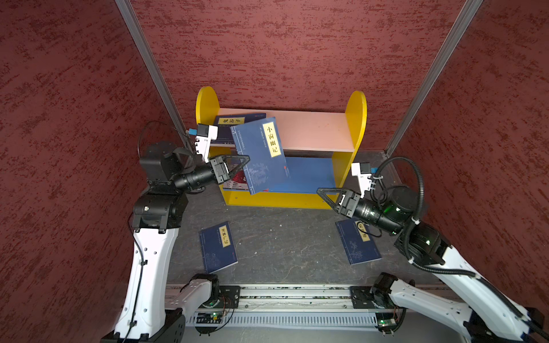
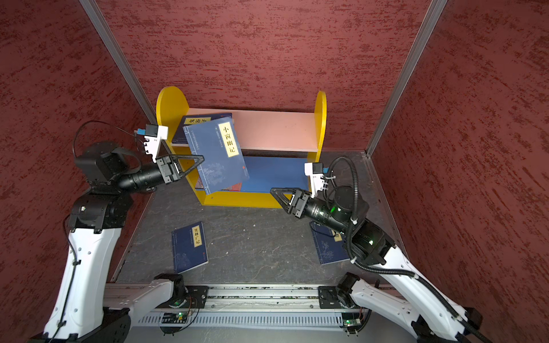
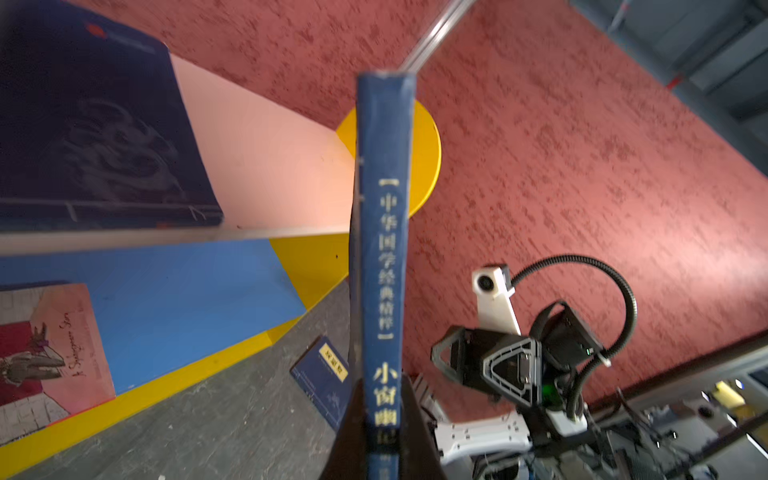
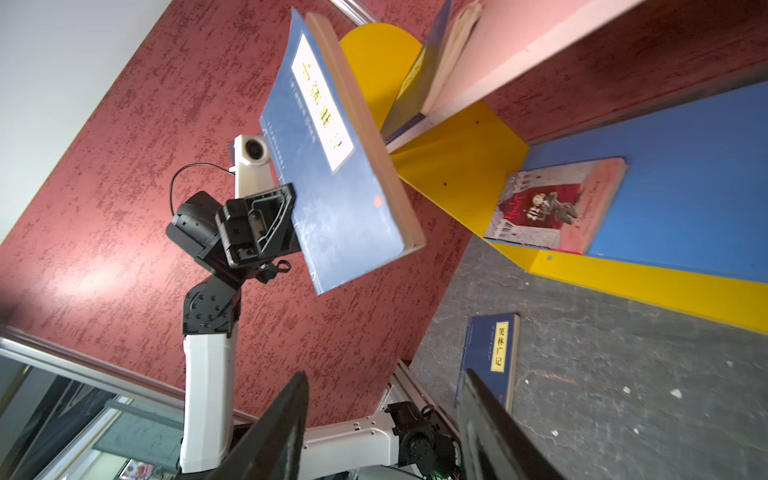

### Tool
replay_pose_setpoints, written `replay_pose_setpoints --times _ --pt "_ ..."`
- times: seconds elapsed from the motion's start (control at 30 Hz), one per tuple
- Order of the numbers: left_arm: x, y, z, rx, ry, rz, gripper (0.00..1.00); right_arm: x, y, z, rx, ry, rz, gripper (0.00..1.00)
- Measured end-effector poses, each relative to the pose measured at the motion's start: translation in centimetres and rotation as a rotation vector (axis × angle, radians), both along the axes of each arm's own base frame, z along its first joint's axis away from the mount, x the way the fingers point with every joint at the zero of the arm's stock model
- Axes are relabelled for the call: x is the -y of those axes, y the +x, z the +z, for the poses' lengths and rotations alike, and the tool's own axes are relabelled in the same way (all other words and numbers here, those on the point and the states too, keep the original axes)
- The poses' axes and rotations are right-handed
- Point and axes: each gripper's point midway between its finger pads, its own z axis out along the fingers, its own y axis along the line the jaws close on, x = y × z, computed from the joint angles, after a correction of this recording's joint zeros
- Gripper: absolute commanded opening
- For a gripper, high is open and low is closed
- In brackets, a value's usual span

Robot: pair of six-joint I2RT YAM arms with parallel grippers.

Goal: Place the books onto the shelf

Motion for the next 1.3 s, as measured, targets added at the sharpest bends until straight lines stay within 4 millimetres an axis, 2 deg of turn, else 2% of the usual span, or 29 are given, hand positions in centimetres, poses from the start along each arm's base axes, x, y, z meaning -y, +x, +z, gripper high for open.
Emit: replay_pose_setpoints --times 0.1,0.2,0.37,0.47,0.67,0.9,1.03,1.3 --pt "-1.7 2.8 1.5 0.001 -0.057 0.123 0.00 -2.1 1.3 1.6 0.024 0.023 0.036 0.58" --pt "-3.6 4.8 2.8 -0.009 -0.126 0.242 0.00 -4.5 2.8 2.3 0.023 0.026 0.077 0.58" --pt "-5.8 6.5 6.2 -0.004 -0.257 0.348 0.00 -7.6 4.7 4.5 0.053 0.066 0.140 0.59" --pt "-6.5 6.9 7.3 -0.025 -0.340 0.367 0.00 -8.8 5.6 5.7 0.080 0.101 0.156 0.59" --pt "-6.8 7.6 7.5 -0.096 -0.447 0.365 0.00 -11.3 8.1 7.4 0.119 0.149 0.174 0.59" --pt "-6.9 8.5 6.2 -0.170 -0.508 0.367 0.00 -14.2 11.5 8.5 0.132 0.194 0.200 0.60" --pt "-7.0 8.8 5.8 -0.190 -0.520 0.374 0.00 -15.1 13.0 8.6 0.126 0.211 0.211 0.61" --pt "-7.1 8.9 6.5 -0.172 -0.544 0.368 0.00 -16.5 14.9 9.2 0.117 0.276 0.244 0.60"
